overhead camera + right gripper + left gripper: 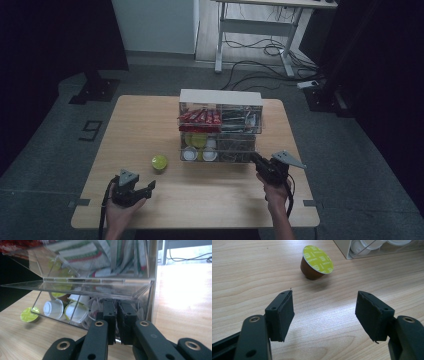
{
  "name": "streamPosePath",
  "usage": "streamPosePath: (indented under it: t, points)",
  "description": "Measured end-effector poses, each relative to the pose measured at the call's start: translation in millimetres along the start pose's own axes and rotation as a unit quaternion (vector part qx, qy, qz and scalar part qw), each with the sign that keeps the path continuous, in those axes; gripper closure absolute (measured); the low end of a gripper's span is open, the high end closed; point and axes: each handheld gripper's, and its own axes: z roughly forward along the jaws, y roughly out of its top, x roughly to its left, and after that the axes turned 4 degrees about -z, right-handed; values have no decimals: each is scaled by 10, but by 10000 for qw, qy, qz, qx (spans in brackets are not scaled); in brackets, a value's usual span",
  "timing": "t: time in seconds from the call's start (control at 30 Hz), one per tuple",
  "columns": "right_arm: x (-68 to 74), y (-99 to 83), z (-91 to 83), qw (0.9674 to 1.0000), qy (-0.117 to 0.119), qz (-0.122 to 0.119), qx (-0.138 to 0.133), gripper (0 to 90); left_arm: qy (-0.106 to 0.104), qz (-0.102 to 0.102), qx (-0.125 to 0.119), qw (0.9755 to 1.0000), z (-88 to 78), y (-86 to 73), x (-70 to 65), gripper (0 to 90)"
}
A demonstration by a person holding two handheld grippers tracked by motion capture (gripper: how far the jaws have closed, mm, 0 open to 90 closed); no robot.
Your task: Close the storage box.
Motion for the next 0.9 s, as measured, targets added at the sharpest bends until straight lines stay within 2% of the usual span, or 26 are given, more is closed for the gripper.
streamPosePath:
  t: [0.17,0.27,0.9]
  points:
    - [-14,-81,27,10000,-13,35,43,848,-41,16,17,10000,12,-3,-12,312]
    - [-17,-113,33,10000,-10,39,56,848,-138,-37,25,9999,10,2,-5,311]
    - [-31,-272,63,9996,-78,35,271,847,-197,12,69,9998,32,-4,-41,311]
